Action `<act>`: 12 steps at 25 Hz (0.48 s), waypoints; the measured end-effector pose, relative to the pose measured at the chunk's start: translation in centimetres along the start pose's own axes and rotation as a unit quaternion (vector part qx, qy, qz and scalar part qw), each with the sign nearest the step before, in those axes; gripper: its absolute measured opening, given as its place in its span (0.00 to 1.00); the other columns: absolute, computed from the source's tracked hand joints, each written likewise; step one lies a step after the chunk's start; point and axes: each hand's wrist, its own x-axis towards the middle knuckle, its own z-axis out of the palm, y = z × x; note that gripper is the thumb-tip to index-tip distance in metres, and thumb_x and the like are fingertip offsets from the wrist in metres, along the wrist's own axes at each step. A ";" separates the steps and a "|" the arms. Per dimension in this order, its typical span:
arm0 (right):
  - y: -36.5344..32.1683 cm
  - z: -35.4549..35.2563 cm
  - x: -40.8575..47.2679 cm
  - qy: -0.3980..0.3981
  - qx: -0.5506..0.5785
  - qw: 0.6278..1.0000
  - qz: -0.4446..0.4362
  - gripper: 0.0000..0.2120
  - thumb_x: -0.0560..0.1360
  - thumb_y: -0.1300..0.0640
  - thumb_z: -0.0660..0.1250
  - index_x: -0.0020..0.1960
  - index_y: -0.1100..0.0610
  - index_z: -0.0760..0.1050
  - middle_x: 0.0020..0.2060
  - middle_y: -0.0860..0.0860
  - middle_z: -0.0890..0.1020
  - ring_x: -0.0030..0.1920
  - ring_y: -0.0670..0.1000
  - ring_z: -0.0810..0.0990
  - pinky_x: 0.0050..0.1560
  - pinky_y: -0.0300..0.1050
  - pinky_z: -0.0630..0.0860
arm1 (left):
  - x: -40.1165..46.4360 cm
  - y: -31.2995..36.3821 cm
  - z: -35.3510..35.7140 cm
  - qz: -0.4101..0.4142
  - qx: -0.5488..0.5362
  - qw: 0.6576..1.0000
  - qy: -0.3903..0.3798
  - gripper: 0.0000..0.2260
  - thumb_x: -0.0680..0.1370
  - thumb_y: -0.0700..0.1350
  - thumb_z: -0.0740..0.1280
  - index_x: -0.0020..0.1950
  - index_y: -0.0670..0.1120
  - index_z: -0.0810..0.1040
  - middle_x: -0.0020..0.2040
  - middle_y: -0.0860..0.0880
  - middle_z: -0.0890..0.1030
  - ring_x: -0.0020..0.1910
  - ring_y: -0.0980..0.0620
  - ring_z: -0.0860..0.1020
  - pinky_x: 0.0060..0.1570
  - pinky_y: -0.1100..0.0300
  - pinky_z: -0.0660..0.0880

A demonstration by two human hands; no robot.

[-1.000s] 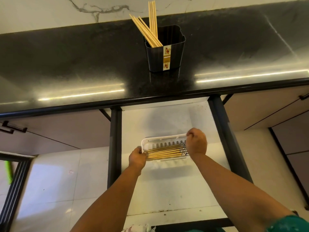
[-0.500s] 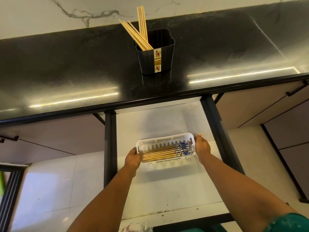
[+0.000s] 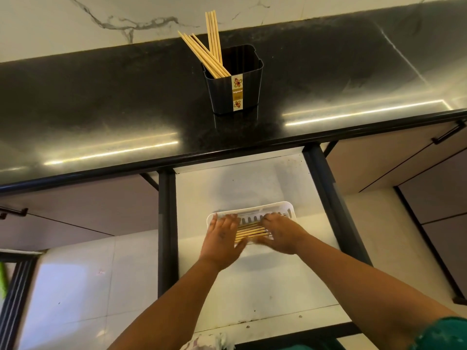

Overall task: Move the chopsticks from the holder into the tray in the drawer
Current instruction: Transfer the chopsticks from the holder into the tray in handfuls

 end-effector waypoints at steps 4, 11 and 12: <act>0.3 1.2 0.1 -0.110 -0.112 0.987 0.034 0.56 0.63 0.23 0.59 0.79 0.56 0.49 0.78 0.54 0.57 0.77 0.58 0.56 0.75 0.57 0.55 | -0.2 -0.5 2.6 -0.109 -0.001 0.980 -0.167 0.44 0.71 0.74 0.47 0.77 0.47 0.46 0.78 0.48 0.49 0.77 0.45 0.46 0.68 0.51 0.38; 0.7 1.2 -0.2 -0.062 -0.073 0.994 0.055 0.40 0.73 0.32 0.61 0.76 0.55 0.58 0.73 0.53 0.67 0.73 0.56 0.66 0.72 0.53 0.65 | 0.2 -0.4 2.6 -0.129 0.010 0.965 -0.226 0.38 0.76 0.68 0.48 0.77 0.46 0.47 0.78 0.47 0.49 0.76 0.44 0.48 0.72 0.49 0.48; 0.6 0.9 -0.4 -0.049 -0.059 0.996 0.054 0.40 0.73 0.31 0.59 0.75 0.55 0.59 0.72 0.53 0.68 0.71 0.55 0.68 0.71 0.53 0.67 | 0.0 -0.2 2.5 -0.131 0.007 0.967 -0.220 0.38 0.76 0.68 0.49 0.77 0.46 0.48 0.78 0.47 0.50 0.76 0.44 0.49 0.72 0.49 0.49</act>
